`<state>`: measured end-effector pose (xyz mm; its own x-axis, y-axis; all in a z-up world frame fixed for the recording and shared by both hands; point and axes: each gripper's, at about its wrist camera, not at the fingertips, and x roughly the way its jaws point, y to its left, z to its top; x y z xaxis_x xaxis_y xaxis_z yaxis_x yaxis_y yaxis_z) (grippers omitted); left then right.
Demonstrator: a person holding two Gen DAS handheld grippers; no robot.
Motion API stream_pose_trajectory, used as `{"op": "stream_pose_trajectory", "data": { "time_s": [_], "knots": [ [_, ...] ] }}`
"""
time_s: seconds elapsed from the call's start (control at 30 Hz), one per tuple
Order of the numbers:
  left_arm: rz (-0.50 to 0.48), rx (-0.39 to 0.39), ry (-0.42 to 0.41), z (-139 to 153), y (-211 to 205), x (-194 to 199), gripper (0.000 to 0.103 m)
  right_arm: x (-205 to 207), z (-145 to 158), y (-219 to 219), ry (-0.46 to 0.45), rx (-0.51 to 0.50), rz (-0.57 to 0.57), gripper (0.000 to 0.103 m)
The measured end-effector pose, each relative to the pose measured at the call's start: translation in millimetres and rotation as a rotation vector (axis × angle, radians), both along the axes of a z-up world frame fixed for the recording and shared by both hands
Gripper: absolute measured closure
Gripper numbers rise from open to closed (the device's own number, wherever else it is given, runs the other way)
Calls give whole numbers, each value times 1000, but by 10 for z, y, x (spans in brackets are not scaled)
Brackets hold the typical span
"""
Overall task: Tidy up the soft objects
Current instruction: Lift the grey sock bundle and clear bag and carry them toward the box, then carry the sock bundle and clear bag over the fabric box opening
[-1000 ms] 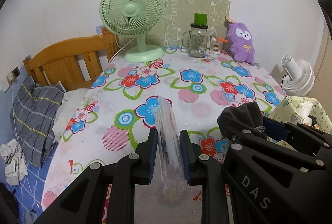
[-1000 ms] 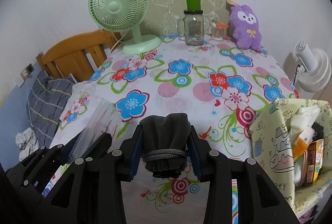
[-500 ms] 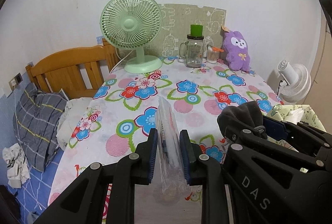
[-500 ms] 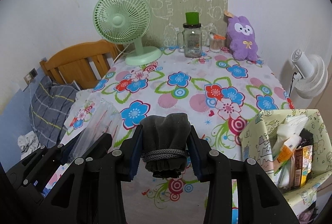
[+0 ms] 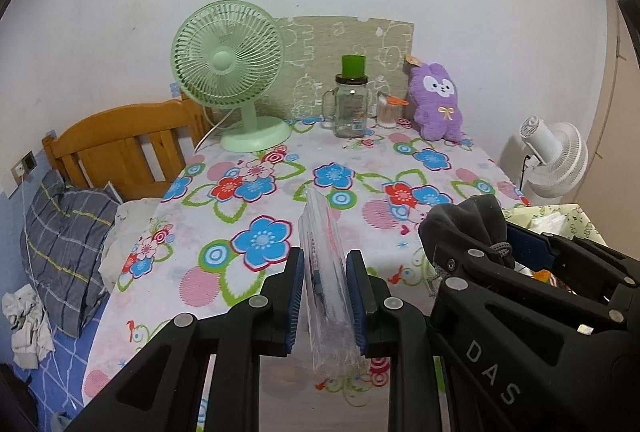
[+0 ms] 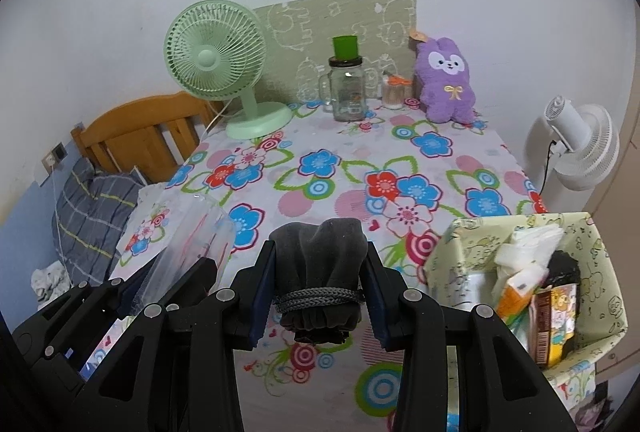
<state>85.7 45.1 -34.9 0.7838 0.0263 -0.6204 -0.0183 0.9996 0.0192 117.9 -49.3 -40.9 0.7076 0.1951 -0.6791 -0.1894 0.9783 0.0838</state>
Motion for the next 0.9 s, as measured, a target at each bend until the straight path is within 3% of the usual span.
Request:
{"op": "stream_pose_trajectory", "data": {
  "time_s": [0.9],
  "knots": [
    [-141,-2,-37,106,-888,89,83,-59,151,-912,-49,1,-144,59]
  ]
}}
